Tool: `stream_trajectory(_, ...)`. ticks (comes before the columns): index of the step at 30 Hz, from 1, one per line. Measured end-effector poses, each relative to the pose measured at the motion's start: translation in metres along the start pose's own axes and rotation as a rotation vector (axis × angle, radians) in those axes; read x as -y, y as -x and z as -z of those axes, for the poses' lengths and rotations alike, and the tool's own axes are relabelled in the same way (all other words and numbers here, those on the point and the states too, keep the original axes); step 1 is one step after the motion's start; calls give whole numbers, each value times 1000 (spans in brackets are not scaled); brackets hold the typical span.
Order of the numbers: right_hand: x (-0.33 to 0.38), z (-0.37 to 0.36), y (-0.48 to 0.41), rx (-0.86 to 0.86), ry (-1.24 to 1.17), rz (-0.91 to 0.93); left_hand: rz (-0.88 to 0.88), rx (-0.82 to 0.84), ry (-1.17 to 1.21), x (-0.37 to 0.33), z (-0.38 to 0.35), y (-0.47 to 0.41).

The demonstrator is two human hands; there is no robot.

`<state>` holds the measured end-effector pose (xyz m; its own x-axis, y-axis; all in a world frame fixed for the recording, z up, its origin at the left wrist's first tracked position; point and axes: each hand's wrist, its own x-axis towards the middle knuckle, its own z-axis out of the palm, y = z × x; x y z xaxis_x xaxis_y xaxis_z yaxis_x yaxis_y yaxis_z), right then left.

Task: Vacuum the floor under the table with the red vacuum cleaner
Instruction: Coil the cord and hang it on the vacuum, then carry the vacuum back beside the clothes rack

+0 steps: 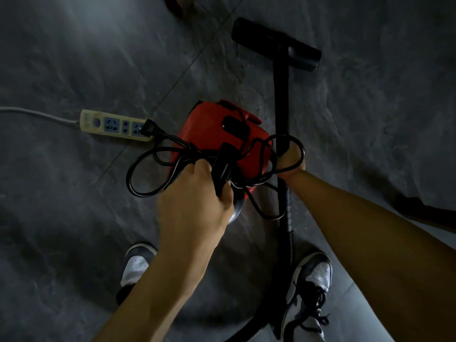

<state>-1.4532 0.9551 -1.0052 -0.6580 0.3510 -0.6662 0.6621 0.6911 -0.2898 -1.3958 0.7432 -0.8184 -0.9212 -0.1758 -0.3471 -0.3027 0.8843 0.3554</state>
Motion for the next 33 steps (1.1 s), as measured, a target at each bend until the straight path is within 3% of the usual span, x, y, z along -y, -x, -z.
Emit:
stream_trajectory(5,5,17,23,-71,141,-28,-63,106,-120,-3,8,3)
stream_trajectory(12,43,91,84,-126,274,11,-69,203,-68,-4,39,-10)
stream_trajectory(23,133,182,223,-212,339,77,-194,111,-68,15,199,-24)
stream_trajectory(33,168,185,367,-257,299,272,-137,-72,-130,34,360,26)
